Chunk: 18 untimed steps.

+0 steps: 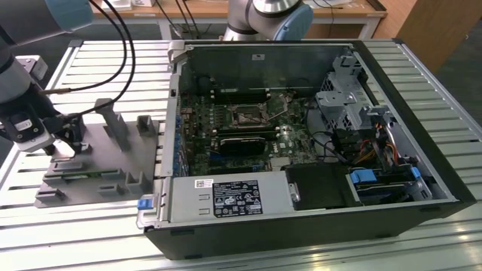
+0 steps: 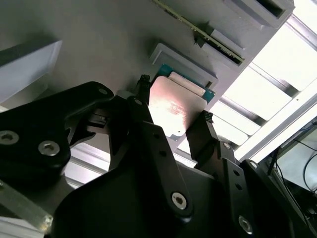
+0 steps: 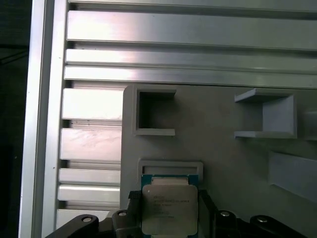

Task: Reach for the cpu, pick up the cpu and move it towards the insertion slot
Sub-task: 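Pick up the cpu and move it towards the insertion slot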

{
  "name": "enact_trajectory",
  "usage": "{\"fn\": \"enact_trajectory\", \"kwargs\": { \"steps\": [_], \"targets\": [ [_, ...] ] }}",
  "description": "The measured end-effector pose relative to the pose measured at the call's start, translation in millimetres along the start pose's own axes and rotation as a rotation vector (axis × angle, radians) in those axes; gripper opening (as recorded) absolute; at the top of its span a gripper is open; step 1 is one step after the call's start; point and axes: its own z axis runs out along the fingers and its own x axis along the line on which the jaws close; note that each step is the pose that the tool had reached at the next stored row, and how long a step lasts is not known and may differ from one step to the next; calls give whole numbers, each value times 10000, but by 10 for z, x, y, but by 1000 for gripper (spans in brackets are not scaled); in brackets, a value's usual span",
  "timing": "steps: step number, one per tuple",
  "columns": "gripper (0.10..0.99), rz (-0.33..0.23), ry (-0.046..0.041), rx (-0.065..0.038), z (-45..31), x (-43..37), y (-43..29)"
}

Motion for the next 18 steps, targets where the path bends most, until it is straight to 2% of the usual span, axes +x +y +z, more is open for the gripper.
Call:
{"fn": "enact_trajectory", "kwargs": {
  "steps": [18],
  "targets": [
    [541,0,0,0,-78,0,4]
  ]
}}
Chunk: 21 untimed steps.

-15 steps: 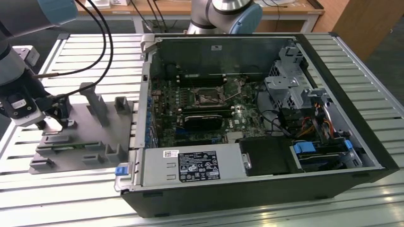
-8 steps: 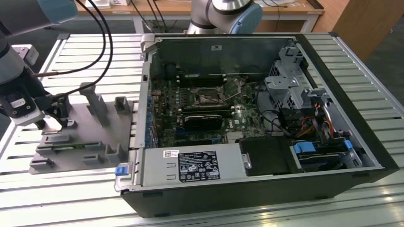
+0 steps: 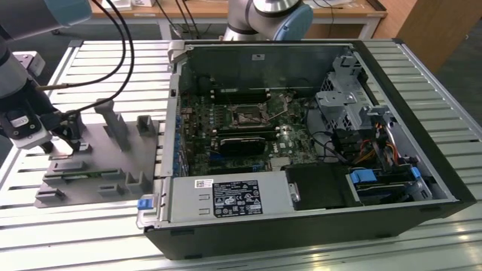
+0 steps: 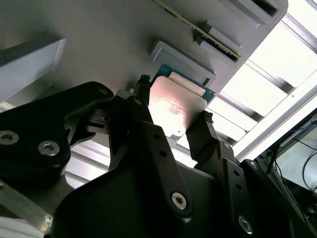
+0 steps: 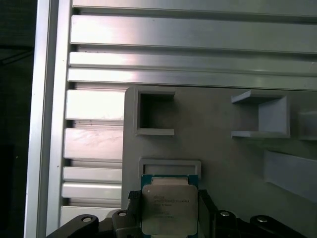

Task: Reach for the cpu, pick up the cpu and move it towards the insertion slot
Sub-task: 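Pick up the cpu and move it towards the insertion slot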

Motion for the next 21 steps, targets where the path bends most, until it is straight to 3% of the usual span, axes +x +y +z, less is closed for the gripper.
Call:
{"fn": "enact_trajectory", "kwargs": {
  "steps": [21],
  "targets": [
    [541,0,1,0,-54,0,2]
  ]
}}
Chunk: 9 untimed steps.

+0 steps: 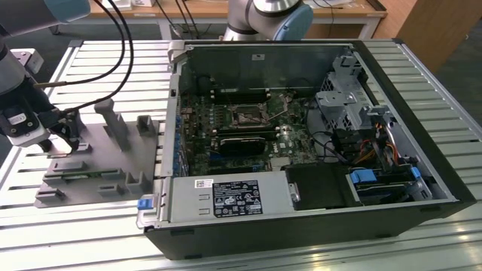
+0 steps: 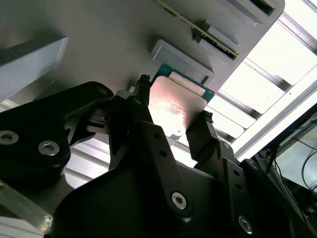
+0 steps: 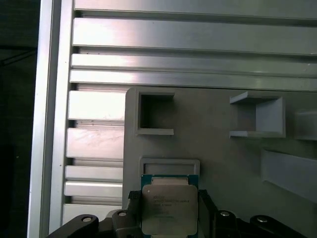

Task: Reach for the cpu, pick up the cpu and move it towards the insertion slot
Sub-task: 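Pick up the cpu and move it towards the insertion slot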

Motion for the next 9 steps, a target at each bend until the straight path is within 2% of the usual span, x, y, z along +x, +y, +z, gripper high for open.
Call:
{"fn": "enact_trajectory", "kwargs": {
  "steps": [9],
  "targets": [
    [541,0,-1,0,-42,0,2]
  ]
}}
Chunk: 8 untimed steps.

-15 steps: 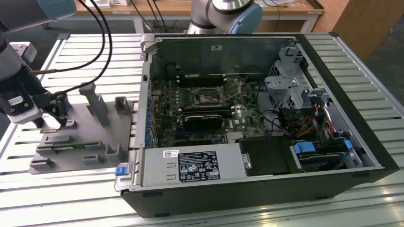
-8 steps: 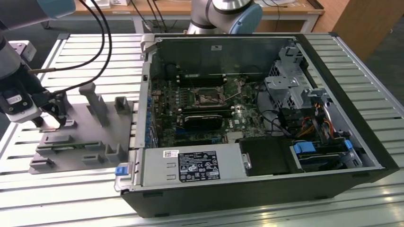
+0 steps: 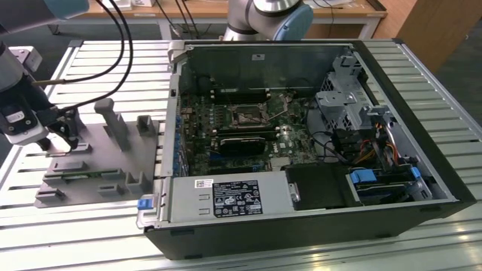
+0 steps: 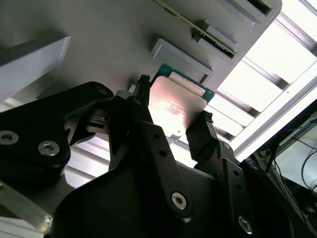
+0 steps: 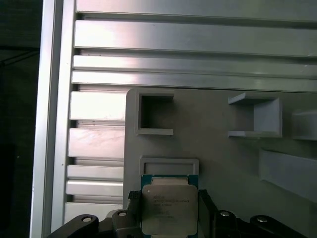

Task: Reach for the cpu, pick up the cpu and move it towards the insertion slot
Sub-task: 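Pick up the cpu and move it towards the insertion slot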

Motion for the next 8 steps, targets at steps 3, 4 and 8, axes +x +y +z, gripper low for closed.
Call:
{"fn": "enact_trajectory", "kwargs": {
  "steps": [3,4,8],
  "targets": [
    [541,0,1,0,-15,0,1],
    [541,0,1,0,-19,0,1],
    [541,0,1,0,-46,0,2]
  ]
}}
